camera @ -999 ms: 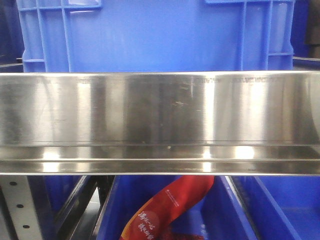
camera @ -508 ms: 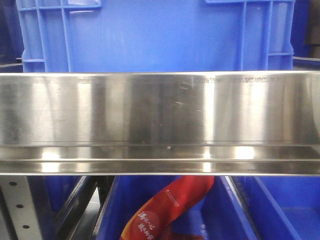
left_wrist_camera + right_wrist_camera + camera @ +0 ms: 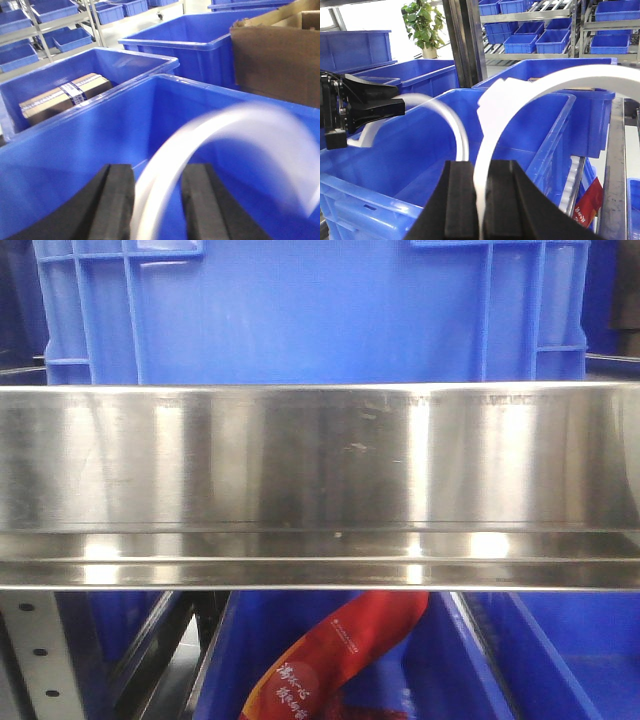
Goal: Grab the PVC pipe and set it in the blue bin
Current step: 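Open the left gripper to drop its white clamp into the bin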
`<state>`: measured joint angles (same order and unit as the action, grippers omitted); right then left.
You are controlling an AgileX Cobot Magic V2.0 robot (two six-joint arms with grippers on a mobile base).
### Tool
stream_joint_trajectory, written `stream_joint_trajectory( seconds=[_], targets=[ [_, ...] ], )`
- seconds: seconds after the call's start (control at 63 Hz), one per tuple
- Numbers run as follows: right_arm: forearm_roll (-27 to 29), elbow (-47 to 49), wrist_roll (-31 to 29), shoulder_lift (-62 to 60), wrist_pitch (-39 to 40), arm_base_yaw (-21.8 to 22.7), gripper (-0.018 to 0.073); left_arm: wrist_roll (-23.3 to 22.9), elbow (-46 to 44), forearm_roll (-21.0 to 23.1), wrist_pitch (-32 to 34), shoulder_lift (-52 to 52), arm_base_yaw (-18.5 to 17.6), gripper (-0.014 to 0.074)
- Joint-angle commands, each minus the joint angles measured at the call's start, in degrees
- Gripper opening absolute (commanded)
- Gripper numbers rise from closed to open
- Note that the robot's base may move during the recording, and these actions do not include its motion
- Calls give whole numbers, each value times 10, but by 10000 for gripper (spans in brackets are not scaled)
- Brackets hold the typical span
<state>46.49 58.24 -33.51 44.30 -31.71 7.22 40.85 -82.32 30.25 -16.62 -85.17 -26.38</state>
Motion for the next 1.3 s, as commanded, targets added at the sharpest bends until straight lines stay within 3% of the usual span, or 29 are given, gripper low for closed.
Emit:
stream_joint_trajectory(
  seconds=[0.0,0.143,0.365,0.777,1.094,1.285],
  targets=[
    [7,6,-6,1,15,0,-162,1,-6,10,-13,4,-5,149],
    [7,6,-6,1,15,0,-162,1,-6,2,-53,14,-16,-115],
    [7,6,-6,1,17,0,-162,-4,-6,-9,-60,34,-40,-111],
    [8,19,-28,3,16,-3,-162,-9,23,-23,-65,115,-41,-111],
    [12,63,-37,66,17,-65,-162,-10,126,-26,-47,217,-43,-111],
    [12,87,-55,131,69,-122,-162,-10,179,-25,-45,279,-43,-111]
  ],
)
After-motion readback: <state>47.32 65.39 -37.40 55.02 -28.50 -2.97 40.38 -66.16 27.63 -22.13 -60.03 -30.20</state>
